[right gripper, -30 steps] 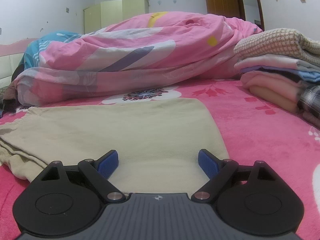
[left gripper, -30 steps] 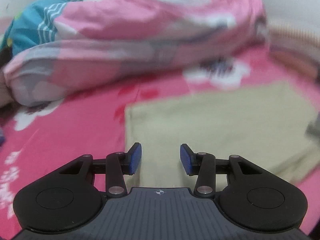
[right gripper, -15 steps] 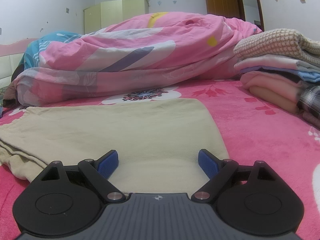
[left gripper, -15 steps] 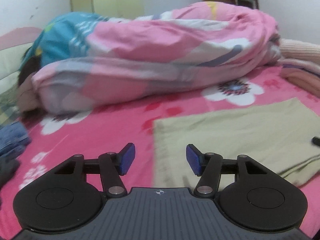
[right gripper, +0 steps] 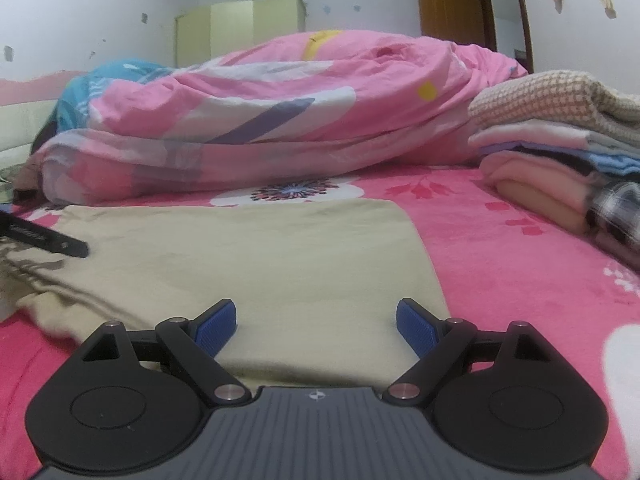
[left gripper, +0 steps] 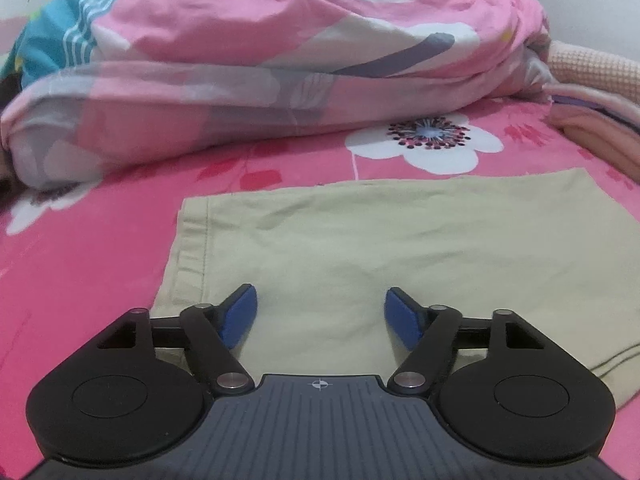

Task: Fold clothes

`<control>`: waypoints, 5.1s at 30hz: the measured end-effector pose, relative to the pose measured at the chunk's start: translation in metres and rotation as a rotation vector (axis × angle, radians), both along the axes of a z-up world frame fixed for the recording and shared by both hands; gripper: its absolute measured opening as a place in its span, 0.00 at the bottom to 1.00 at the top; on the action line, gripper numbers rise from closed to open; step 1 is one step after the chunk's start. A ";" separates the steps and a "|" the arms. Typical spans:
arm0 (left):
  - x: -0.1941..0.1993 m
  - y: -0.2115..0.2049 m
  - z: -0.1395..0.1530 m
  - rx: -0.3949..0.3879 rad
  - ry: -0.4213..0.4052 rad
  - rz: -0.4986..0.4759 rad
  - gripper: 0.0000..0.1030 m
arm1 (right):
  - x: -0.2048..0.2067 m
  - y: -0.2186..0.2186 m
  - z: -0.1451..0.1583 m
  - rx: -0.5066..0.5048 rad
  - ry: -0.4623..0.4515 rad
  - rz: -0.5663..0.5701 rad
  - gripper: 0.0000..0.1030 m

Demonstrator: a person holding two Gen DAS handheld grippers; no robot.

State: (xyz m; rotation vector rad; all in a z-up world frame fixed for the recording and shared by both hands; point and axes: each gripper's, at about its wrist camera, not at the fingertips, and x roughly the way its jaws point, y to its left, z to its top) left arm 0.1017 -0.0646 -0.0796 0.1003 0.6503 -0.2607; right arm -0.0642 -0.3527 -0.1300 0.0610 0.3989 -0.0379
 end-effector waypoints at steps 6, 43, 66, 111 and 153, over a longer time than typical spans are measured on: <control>0.007 -0.003 0.003 -0.039 0.056 0.010 0.96 | -0.015 0.005 0.024 -0.074 0.074 -0.020 0.95; 0.008 -0.024 0.002 0.025 0.098 0.124 1.00 | 0.020 -0.008 -0.004 0.002 0.038 -0.038 0.99; -0.015 -0.037 0.023 -0.021 -0.140 0.031 1.00 | 0.017 -0.007 -0.005 0.004 0.020 -0.038 0.99; -0.003 -0.051 -0.016 -0.021 -0.075 -0.040 1.00 | -0.047 -0.024 0.004 0.076 0.072 0.041 1.00; -0.003 -0.051 -0.017 -0.027 -0.083 -0.037 1.00 | 0.048 -0.145 -0.002 0.873 0.263 0.139 0.59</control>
